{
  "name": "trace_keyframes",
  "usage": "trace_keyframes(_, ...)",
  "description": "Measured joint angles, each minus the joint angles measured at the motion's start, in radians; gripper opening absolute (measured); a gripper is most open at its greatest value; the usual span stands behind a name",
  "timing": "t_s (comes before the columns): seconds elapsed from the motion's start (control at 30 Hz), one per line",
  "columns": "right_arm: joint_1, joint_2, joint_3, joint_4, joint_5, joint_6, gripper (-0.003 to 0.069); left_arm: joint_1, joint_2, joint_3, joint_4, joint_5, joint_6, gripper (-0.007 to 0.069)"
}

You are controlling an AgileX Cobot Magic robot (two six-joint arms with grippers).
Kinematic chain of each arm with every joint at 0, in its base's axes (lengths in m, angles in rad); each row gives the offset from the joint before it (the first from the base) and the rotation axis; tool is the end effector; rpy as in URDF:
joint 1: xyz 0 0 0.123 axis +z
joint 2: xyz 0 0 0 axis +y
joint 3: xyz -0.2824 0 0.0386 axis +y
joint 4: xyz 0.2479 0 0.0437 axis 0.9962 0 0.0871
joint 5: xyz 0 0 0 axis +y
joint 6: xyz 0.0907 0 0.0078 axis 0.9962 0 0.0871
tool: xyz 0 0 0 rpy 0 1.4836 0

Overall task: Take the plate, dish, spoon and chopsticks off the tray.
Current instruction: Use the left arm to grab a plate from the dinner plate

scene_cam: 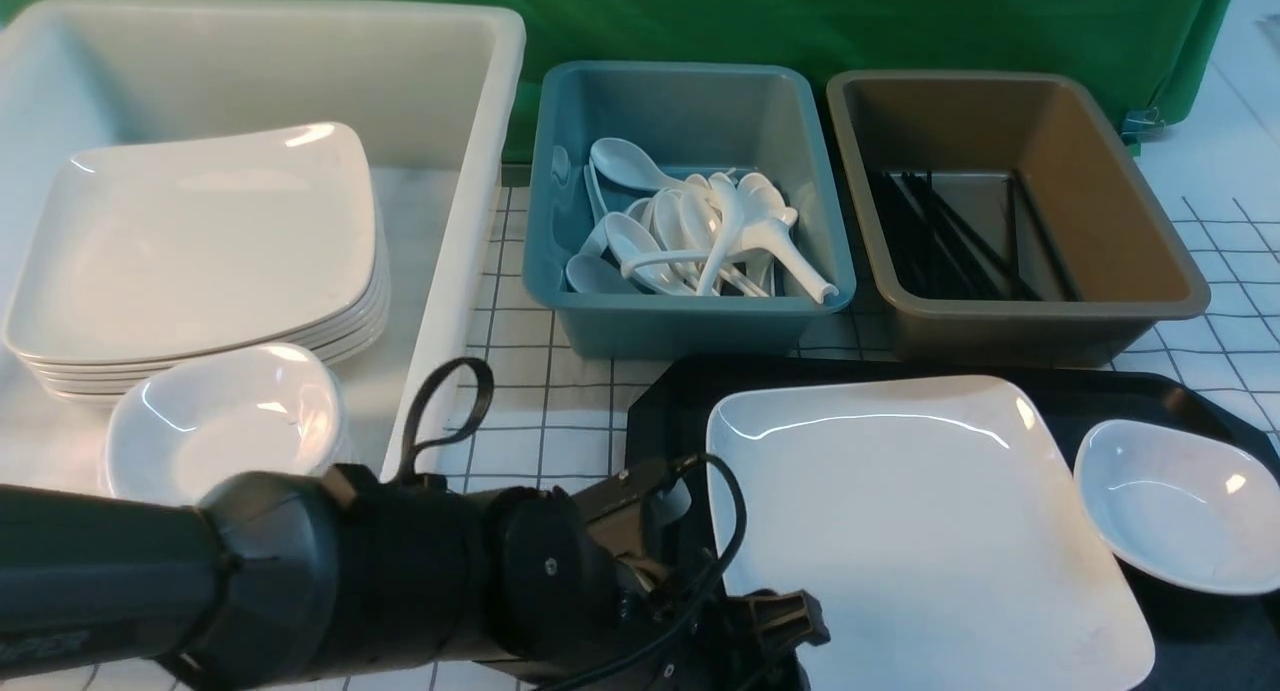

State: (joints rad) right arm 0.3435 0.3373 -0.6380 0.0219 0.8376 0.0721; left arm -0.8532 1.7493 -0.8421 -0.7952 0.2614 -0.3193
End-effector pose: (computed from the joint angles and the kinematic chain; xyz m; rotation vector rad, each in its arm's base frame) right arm 0.0485 0.0189 0.3284 -0.2705 2.0142 0.2885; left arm 0.1998 -0.2545 0.1501 -0.2709 2.8442 -0.8362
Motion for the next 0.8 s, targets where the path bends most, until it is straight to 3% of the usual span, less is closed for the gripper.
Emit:
trace_keyframes(0.4,0.0,0.0,0.0,0.0,0.0,0.001,0.0237,0.0,0.085,-0.099,-0.085,-0.01,0.032,0.0501)
trace_keyframes(0.63,0.0,0.0,0.0,0.0,0.0,0.001,0.0239,0.0,0.099,-0.104,-0.168,-0.049,0.11,0.0491)
trace_keyframes(0.8,0.0,0.0,0.0,0.0,0.0,0.0,0.0239,-0.001,0.109,-0.104,-0.205,-0.093,0.184,0.0389)
